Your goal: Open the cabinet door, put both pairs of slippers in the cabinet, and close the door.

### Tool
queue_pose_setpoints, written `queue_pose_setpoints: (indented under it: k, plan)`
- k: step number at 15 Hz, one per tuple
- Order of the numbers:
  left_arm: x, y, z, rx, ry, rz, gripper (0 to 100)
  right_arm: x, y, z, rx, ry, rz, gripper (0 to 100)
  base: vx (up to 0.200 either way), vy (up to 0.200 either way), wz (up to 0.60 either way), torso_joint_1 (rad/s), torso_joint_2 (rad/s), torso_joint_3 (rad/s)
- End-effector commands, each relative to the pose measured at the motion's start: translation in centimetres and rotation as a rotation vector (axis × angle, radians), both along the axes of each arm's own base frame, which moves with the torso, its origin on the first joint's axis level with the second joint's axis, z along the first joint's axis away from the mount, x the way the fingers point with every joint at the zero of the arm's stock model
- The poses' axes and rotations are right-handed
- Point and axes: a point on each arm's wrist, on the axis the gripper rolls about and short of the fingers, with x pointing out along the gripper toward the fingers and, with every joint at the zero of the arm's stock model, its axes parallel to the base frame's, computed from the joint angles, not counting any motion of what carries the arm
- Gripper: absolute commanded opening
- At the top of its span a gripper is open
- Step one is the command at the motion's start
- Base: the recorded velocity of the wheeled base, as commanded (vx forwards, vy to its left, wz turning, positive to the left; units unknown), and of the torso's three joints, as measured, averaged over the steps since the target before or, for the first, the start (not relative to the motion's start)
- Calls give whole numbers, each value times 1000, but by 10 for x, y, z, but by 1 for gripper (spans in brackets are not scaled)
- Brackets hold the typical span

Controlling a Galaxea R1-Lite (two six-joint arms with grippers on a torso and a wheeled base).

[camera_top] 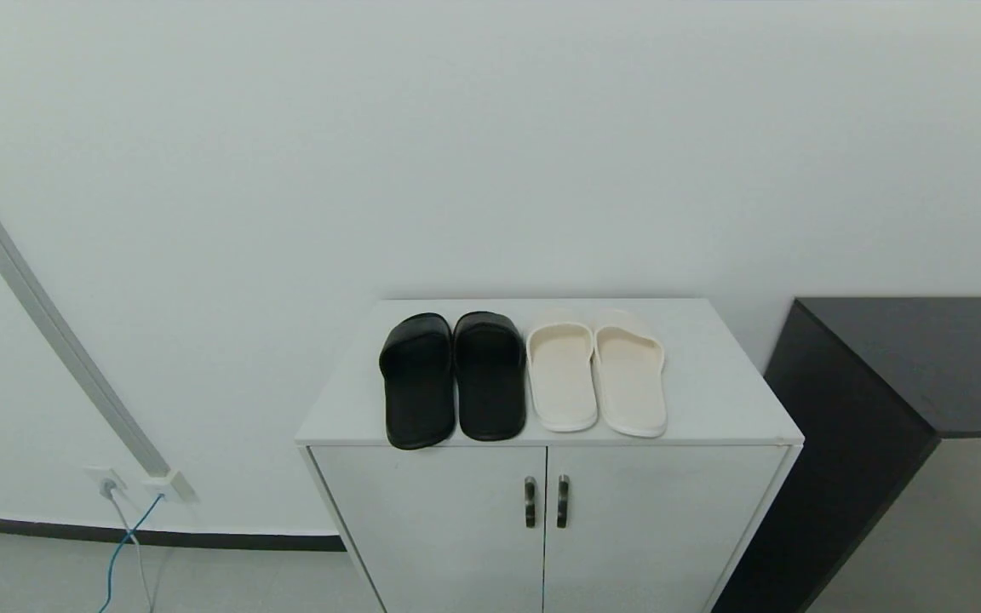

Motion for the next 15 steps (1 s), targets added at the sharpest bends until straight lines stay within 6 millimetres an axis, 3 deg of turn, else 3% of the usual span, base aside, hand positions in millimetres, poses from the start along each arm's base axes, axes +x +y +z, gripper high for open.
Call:
queue_pose_setpoints:
  k: [1,11,13,15]
  plan:
    - [0,0,0,-1,1,0,0,0,0,0,-2,1,1,100,0,0,0,0,0,0]
    - [0,0,0,-1,1,0,0,0,1,2,-12,-5,41,100,0,0,0,0,0,0]
    - [0,0,0,-1,1,0,0,-2,1,24,-10,-28,42,100,0,0,0,0,0,0]
    - [0,0,0,1,1,0,0,7,2,31,-29,55,106,100,0,0,0,0,0,0]
